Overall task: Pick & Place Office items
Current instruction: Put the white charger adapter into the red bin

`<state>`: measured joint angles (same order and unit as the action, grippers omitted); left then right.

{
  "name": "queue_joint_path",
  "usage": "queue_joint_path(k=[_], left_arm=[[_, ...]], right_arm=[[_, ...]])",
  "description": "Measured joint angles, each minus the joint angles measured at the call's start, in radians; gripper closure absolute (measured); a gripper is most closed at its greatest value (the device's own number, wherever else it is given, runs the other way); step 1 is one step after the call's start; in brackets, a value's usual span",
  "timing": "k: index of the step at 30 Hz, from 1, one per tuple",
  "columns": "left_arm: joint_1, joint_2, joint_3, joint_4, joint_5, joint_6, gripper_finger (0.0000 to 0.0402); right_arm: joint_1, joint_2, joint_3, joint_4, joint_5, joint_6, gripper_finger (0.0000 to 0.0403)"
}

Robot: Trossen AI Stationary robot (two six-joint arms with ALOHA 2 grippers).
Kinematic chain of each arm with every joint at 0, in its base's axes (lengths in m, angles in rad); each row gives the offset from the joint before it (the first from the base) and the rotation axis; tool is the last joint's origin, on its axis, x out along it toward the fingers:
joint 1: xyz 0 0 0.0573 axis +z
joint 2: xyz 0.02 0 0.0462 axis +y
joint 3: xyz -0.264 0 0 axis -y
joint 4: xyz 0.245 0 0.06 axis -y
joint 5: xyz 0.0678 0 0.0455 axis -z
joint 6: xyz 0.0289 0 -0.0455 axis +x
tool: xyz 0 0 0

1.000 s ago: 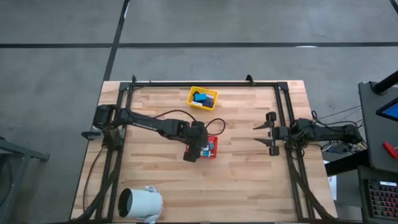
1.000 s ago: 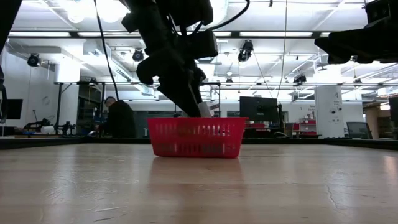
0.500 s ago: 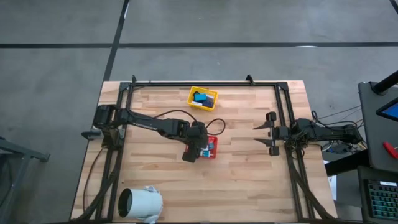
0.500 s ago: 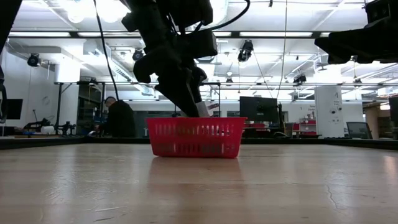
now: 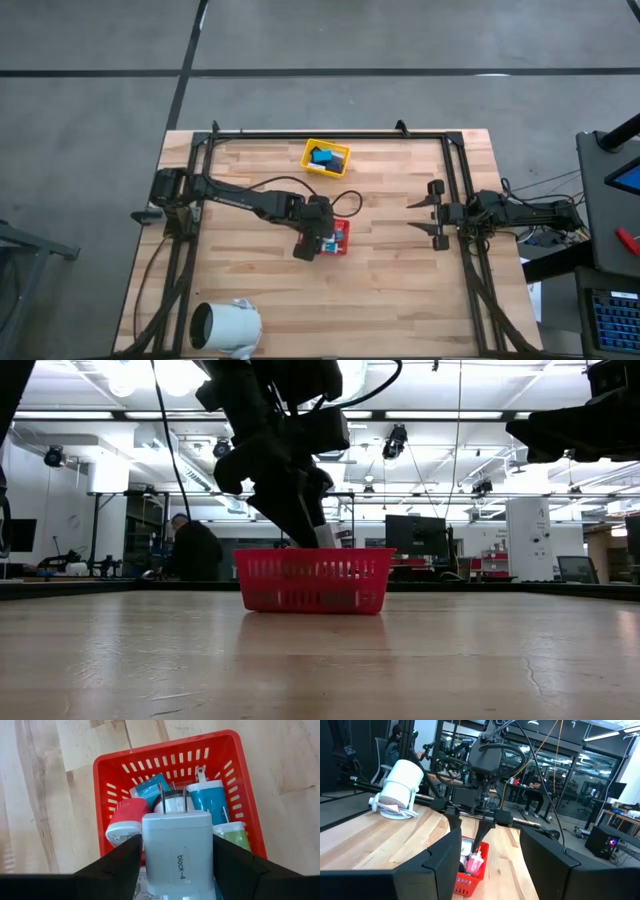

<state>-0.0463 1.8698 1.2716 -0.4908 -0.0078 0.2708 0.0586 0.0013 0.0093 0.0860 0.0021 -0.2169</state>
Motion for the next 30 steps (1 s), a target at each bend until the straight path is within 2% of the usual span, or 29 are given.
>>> queue_joint_path(k=[30], left_arm=[[0.000,-0.008,0.073,-0.014,0.015,0.059,0.0175]], right_arm=[[0.000,0.000,0.000,-0.008,0.000,0.000,0.0202]])
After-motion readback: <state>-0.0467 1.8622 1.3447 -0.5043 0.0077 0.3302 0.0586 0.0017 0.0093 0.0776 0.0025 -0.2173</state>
